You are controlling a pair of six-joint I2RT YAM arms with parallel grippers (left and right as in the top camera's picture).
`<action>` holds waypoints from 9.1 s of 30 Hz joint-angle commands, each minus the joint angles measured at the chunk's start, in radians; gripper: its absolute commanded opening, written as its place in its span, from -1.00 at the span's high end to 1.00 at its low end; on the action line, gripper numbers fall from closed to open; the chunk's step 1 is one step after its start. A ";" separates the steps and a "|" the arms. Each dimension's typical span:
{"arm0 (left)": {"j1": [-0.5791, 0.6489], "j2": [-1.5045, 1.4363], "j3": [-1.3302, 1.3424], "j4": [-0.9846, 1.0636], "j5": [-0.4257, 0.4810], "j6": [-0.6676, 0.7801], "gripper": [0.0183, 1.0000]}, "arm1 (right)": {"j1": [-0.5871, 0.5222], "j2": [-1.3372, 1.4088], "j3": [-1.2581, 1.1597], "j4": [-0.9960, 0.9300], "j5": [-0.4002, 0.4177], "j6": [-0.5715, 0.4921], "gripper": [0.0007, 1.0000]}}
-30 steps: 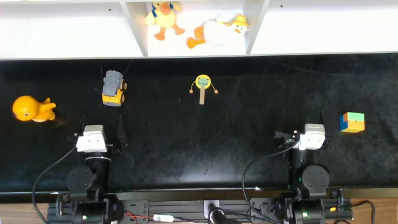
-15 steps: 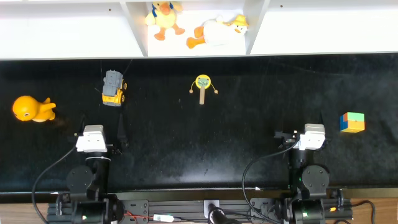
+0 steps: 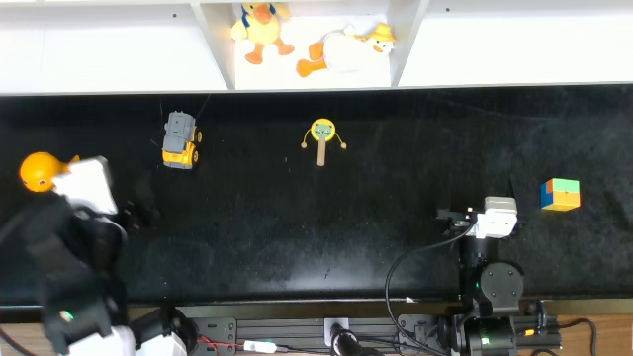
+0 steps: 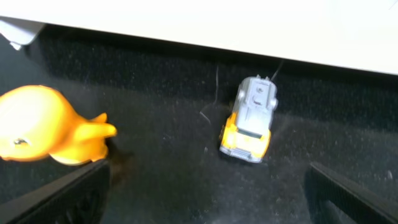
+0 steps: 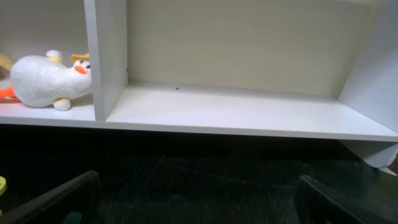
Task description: Store Toys
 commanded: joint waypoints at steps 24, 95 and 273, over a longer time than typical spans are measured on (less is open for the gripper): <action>0.598 0.448 0.279 -0.181 0.321 0.765 -1.00 | -0.007 -0.006 -0.014 0.005 -0.006 0.000 -0.99; 0.118 0.762 0.559 0.293 0.006 0.022 0.75 | -0.007 -0.006 -0.014 0.005 -0.006 0.000 -0.99; -0.417 0.918 0.475 0.456 -0.224 -0.047 -1.00 | -0.007 -0.006 -0.014 0.005 -0.006 0.000 -0.99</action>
